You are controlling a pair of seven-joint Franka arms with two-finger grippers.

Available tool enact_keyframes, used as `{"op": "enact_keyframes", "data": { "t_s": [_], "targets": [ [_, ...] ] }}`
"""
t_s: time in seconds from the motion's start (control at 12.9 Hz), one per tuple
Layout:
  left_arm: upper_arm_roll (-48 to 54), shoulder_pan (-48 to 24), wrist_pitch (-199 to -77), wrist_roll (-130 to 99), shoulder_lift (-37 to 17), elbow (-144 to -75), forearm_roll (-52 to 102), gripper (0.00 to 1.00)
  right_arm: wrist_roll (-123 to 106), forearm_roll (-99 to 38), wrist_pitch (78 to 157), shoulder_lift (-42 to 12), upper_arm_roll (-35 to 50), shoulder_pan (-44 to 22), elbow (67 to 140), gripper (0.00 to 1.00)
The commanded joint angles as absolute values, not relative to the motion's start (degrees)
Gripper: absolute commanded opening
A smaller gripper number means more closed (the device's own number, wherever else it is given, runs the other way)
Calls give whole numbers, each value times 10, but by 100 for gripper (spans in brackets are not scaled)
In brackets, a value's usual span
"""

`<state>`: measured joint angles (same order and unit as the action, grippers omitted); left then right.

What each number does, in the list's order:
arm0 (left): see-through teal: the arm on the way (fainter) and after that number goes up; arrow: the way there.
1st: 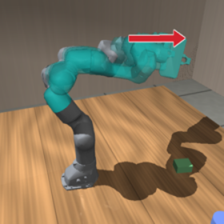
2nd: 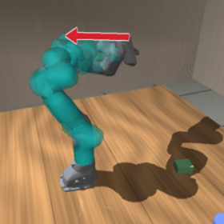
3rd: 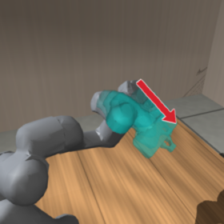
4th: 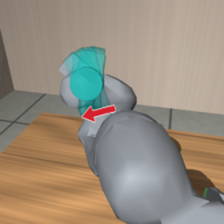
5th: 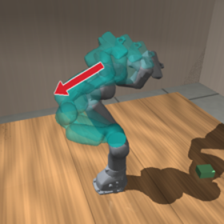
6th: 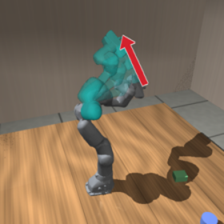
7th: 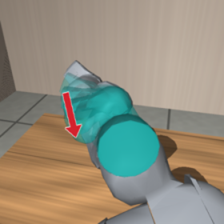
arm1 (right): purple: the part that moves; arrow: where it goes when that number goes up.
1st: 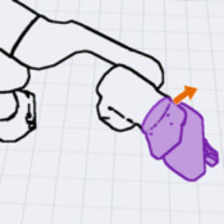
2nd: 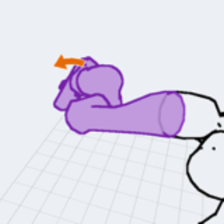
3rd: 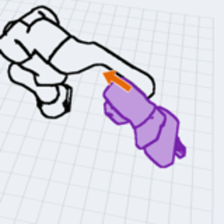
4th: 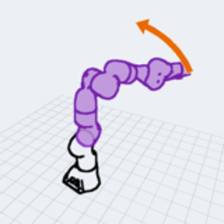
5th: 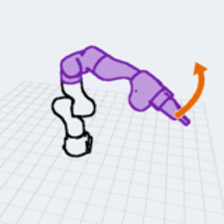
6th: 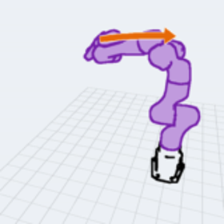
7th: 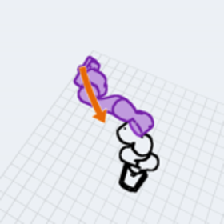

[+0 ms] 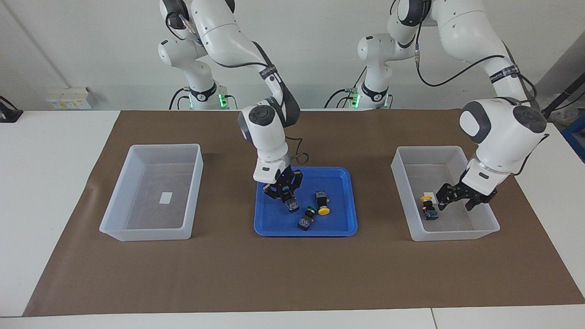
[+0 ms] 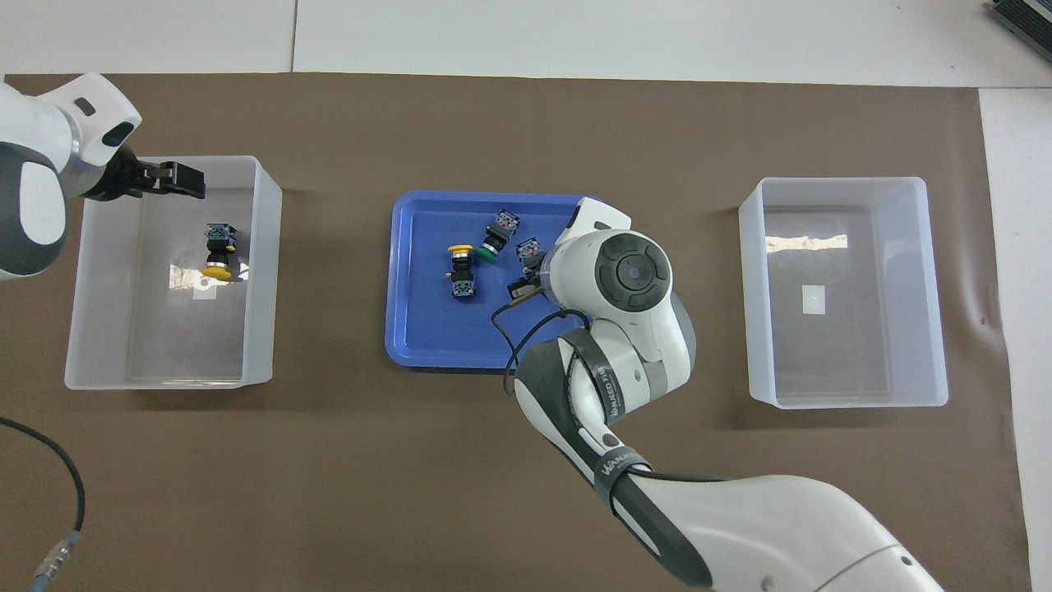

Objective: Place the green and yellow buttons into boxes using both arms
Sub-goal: 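Carry the green button into the other clear box with the right gripper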

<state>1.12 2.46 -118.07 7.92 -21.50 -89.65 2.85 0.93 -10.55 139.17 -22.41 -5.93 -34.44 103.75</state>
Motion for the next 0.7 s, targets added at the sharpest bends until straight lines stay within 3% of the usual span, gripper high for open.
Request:
{"op": "enact_keyframes", "data": {
  "t_s": [0.0, 0.23, 0.39, 0.62],
  "targets": [
    [12, 16, -1125, 82, -224, -855, 26, 90, 6, -121, 1300, -121, -54, -294, 1058, 0],
    [11, -37, -1126, 45, -221, -856, 27, 89, -13, -113, 1228, -61, -54, -204, 1058, 0],
    [12, -65, -1135, -29, -221, -856, 26, 88, -69, -111, 1193, -50, -55, -127, 1060, 0],
    [12, -122, -1157, -134, -217, -870, 21, 87, -194, -110, 1206, -39, -55, -34, 1121, 0]
  ]
}}
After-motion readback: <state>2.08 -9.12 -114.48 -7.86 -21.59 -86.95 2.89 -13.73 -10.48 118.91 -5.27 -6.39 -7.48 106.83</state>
